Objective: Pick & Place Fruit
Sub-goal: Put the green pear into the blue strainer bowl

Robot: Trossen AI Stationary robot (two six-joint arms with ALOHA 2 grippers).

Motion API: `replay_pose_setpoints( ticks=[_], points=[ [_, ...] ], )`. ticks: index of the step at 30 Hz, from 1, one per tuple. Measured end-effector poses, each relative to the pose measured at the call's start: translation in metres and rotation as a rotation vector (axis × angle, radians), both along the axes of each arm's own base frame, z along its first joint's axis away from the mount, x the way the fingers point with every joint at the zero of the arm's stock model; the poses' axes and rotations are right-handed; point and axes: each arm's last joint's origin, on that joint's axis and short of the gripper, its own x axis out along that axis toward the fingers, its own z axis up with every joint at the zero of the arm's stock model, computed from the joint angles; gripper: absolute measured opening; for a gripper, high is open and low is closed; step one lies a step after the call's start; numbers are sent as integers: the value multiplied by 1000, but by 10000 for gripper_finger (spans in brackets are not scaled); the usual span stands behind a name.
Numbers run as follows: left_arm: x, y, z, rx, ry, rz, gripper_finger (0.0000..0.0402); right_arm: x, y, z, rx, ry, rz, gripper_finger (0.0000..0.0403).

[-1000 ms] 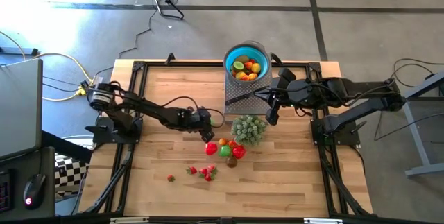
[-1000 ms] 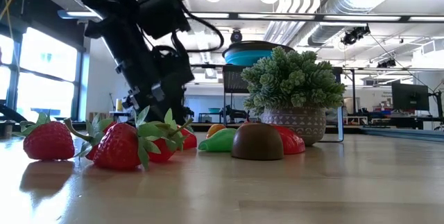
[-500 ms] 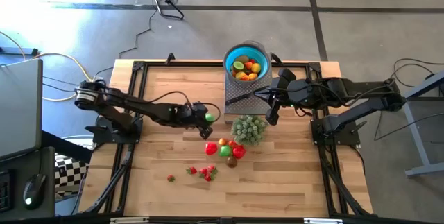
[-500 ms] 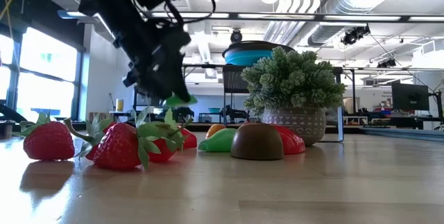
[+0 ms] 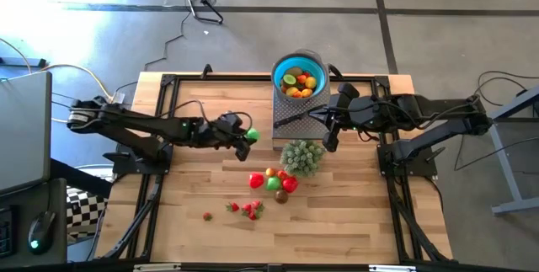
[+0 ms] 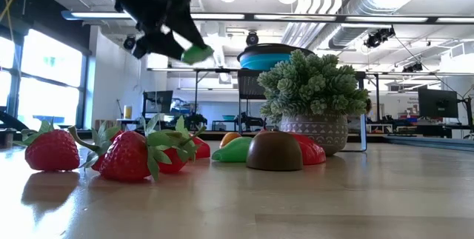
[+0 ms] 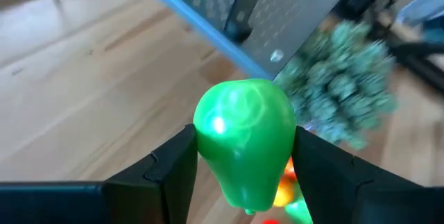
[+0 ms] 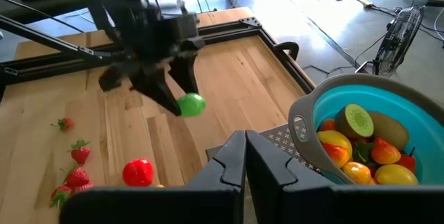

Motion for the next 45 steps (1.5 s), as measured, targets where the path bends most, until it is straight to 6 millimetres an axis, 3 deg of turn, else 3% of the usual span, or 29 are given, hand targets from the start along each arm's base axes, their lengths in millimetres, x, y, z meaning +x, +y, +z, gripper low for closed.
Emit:
replay_pose_setpoints(
  ticks=[13, 22, 27, 37, 45],
  points=[
    [-30, 2, 55, 62, -295, -34, 202, 0, 0, 0, 0, 0, 0, 4],
    [-40, -1, 85, 133, -511, -182, 202, 1, -1, 3, -10, -41, -36, 4],
    [-42, 1, 88, 155, -529, -193, 202, 3, -1, 6, -15, -78, -56, 4],
    [-35, 38, 86, 131, -548, -161, 203, 3, -1, 7, -42, -69, -42, 4],
    [-7, 68, 91, 142, -511, -121, 203, 3, -3, 8, -185, -33, -64, 4]
  ],
)
